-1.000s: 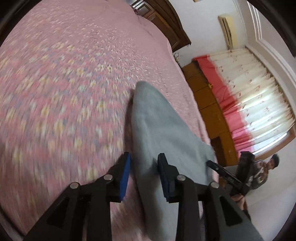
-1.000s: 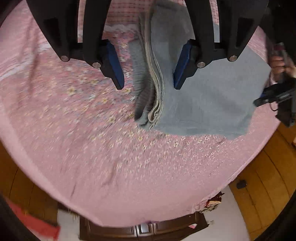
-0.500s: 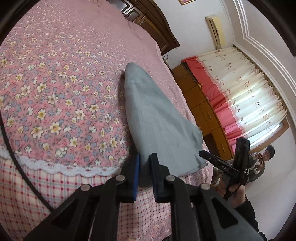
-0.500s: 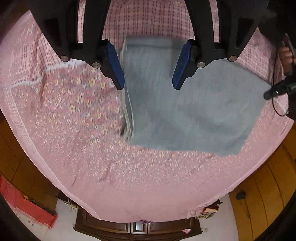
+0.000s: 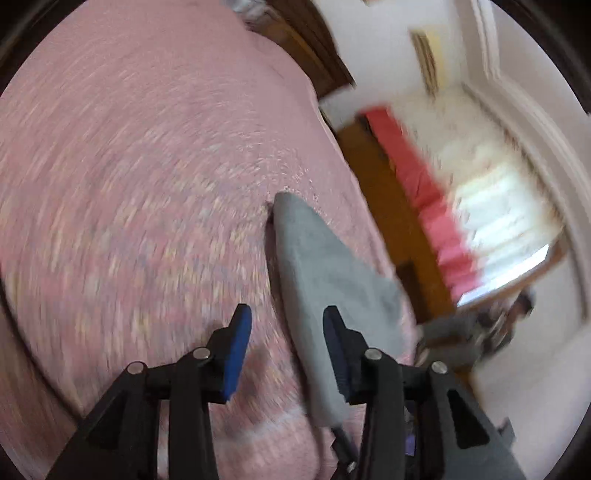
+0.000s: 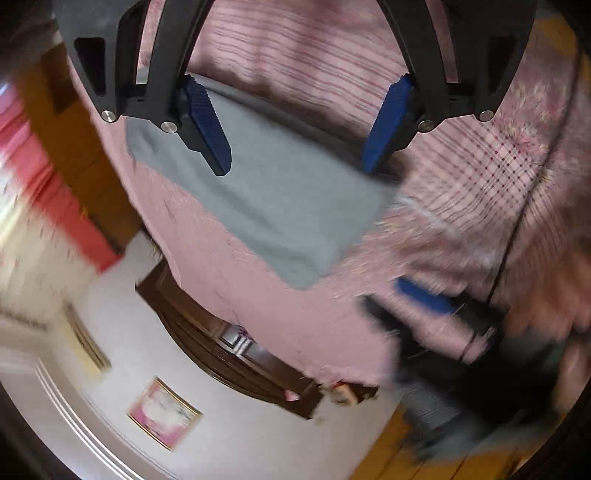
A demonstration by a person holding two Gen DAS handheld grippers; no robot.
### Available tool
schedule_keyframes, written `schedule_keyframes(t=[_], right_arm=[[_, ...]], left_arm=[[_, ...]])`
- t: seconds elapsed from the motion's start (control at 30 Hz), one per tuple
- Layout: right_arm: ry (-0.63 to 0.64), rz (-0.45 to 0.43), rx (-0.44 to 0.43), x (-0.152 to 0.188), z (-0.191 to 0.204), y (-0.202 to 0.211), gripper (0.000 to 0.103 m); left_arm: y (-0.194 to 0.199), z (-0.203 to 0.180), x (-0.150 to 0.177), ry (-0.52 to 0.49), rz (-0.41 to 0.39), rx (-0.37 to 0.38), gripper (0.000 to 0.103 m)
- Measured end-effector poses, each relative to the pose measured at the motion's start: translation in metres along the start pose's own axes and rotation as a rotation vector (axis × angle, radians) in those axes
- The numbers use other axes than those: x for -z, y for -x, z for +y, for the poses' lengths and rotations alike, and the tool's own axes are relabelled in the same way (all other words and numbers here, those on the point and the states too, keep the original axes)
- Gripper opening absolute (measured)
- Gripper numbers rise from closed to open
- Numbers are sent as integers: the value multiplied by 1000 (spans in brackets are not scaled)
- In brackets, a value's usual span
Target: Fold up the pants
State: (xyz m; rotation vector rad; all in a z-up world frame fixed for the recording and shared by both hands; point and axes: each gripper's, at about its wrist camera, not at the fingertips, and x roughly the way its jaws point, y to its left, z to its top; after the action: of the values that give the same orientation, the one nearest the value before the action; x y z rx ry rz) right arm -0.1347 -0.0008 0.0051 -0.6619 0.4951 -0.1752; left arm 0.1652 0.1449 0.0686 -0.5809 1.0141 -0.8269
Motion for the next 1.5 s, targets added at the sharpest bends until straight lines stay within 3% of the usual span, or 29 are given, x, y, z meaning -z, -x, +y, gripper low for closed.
schedule_keyframes(t=[0.17, 0.27, 0.37, 0.43, 0.47, 0.53, 0.6, 0.7, 0.8, 0.87, 0.93, 1.03, 1.17, 1.2, 1.23, 1.27, 1.3, 1.33, 1.43, 1.5], right_arm=[[189, -68, 204, 3, 45, -12, 74], [216, -82, 251, 1, 51, -14, 74], [221, -67, 229, -2, 50, -14, 73], [241, -63, 165, -3, 50, -12, 51], [265, -52, 108, 0, 52, -12, 26], [300, -31, 72, 5, 57, -11, 16], [299, -33, 45, 7, 54, -7, 12], [241, -28, -7, 3, 41, -3, 11], [211, -43, -10, 5, 34, -3, 13], [245, -88, 71, 9, 40, -3, 16], [280, -125, 150, 13, 47, -4, 26], [309, -170, 203, 17, 47, -2, 34], [247, -146, 162, 18, 34, -8, 40], [220, -138, 130, 17, 29, -9, 40], [190, -129, 84, 17, 24, -9, 36], [164, -120, 38, 15, 20, -10, 16], [130, -107, 17, 14, 15, -10, 10], [104, -114, 6, 12, 11, -8, 10], [73, -134, -6, 7, -6, -12, 10], [50, -141, -1, 6, -16, -9, 10]], left_arm=[[-48, -2, -35, -52, 135, 36, 44], [-76, 13, -43, 7, 156, 64, 45], [-82, 18, -59, 44, 104, 101, 45], [-81, 25, -66, 77, 67, 126, 45], [-82, 32, -69, 117, 48, 135, 43], [-85, 47, -73, 244, 16, 127, 30], [-86, 53, -73, 287, 4, 82, 21], [-89, 47, -73, 245, -2, 5, 18], [-78, 45, -66, 231, -28, 49, 20], [-69, 45, -57, 260, -18, 128, 44], [-64, 40, -53, 268, -21, 183, 60], [-65, 23, -52, 226, -10, 166, 61], [-76, 9, -50, 152, 6, 114, 61], [-76, 6, -49, 135, 4, 108, 60], [-75, 4, -49, 109, 1, 95, 52], [-76, -1, -48, 96, 5, 85, 33], [-77, -2, -49, 88, 13, 66, 21], [-84, -9, -47, 93, 15, 54, 11], [-98, -16, -43, 155, -5, 91, 10], [-95, -19, -41, 141, -13, 46, 10]])
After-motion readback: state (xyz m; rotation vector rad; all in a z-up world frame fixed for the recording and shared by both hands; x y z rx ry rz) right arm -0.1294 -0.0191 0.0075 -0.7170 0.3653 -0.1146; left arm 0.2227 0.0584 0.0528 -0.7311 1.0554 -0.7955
